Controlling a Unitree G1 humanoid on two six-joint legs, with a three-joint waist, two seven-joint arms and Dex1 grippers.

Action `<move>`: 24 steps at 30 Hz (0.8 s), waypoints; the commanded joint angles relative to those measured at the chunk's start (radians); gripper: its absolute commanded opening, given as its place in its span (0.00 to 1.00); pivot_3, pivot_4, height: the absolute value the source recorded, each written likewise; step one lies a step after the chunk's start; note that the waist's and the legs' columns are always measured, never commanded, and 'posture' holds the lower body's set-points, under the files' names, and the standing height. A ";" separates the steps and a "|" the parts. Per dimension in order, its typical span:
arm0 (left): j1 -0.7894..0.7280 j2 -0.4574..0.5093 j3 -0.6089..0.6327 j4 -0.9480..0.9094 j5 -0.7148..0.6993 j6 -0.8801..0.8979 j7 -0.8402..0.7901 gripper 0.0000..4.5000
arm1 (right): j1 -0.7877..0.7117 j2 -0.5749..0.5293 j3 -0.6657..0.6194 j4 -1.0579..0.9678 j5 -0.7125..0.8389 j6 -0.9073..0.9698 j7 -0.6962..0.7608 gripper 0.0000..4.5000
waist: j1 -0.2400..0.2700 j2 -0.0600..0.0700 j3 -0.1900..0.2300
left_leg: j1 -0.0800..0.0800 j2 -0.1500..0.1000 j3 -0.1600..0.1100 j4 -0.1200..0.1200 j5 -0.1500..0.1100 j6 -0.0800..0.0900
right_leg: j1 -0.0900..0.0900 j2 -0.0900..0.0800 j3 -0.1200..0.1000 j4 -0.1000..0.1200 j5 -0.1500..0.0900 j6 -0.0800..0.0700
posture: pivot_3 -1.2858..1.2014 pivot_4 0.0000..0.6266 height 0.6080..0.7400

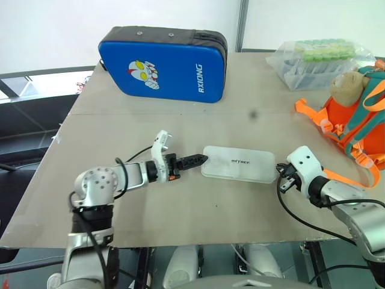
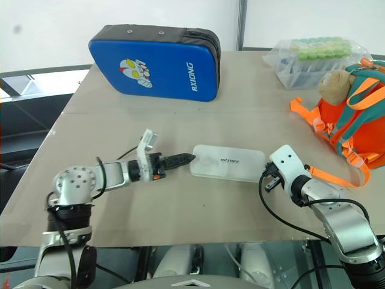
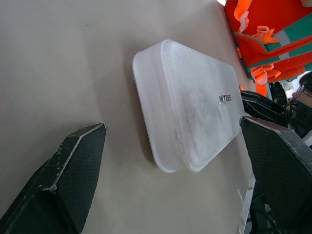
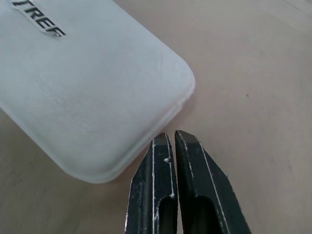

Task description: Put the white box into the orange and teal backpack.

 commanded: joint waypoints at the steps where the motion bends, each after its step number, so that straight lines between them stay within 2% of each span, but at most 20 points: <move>1: -0.039 -0.038 -0.080 0.111 0.066 -0.011 -0.089 1.00 | -0.061 -0.001 0.075 0.053 -0.030 -0.040 0.046 0.00 | -0.001 0.000 0.000 | 0.000 0.000 0.000 0.001 0.000 0.000 | 0.001 0.000 0.000 0.000 0.000 0.000 | 0.52 0.24 1.00; 6: -0.081 -0.066 -0.103 0.183 0.098 0.006 -0.200 1.00 | -0.138 0.040 0.170 0.143 -0.073 -0.104 0.084 0.00 | -0.004 -0.001 -0.001 | 0.001 0.000 0.000 0.002 0.000 0.000 | 0.001 0.000 0.000 0.000 0.000 0.000 | 0.52 0.24 1.00; 10: -0.079 -0.088 -0.080 0.190 0.099 0.031 -0.224 1.00 | -0.154 0.067 0.186 0.164 -0.099 -0.132 0.089 0.00 | -0.004 -0.001 -0.002 | 0.000 0.000 0.000 0.002 0.000 0.000 | 0.001 0.000 0.000 0.000 0.000 0.000 | 0.52 0.24 1.00; 11: -0.076 -0.096 -0.063 0.192 0.093 0.039 -0.220 0.88 | -0.153 0.071 0.182 0.167 -0.104 -0.138 0.088 0.00 | -0.004 -0.001 -0.002 | 0.000 0.001 0.000 0.003 0.000 0.000 | 0.001 0.000 0.000 0.000 0.000 0.000 | 0.52 0.24 1.00; 13: -0.069 -0.105 -0.038 0.189 0.082 0.058 -0.220 0.73 | -0.148 0.079 0.174 0.170 -0.109 -0.151 0.088 0.00 | -0.004 -0.001 -0.001 | 0.000 0.001 -0.001 0.003 0.000 0.000 | 0.001 0.000 0.001 0.000 0.000 0.000 | 0.52 0.24 1.00; 17: -0.052 -0.125 0.026 0.177 0.062 0.091 -0.207 0.29 | -0.114 0.094 0.136 0.144 -0.106 -0.169 0.079 0.00 | -0.002 -0.002 -0.001 | -0.001 0.002 -0.003 0.003 0.000 0.000 | 0.001 0.000 0.001 0.000 0.000 0.000 | 0.52 0.24 1.00; 18: -0.049 -0.129 0.037 0.173 0.061 0.096 -0.204 0.25 | -0.103 0.096 0.124 0.133 -0.105 -0.166 0.076 0.00 | -0.002 -0.002 -0.001 | -0.001 0.002 -0.004 0.004 0.000 0.000 | 0.001 0.000 0.001 0.000 0.000 0.000 | 0.52 0.24 1.00; 20: -0.042 -0.136 0.059 0.159 0.057 0.098 -0.200 0.25 | -0.086 0.098 0.102 0.112 -0.129 -0.171 0.049 0.00 | -0.003 -0.002 -0.001 | -0.001 0.002 -0.004 0.004 0.000 0.000 | 0.001 0.000 0.001 0.001 0.000 0.000 | 0.52 0.24 1.00; 24: -0.045 -0.144 0.126 0.102 0.015 0.088 -0.202 0.25 | -0.048 0.140 -0.093 -0.023 -0.093 -0.087 -0.034 0.00 | -0.003 -0.001 -0.001 | -0.003 0.002 -0.005 0.004 0.000 0.000 | 0.000 -0.001 0.002 0.001 0.000 0.000 | 0.52 0.24 1.00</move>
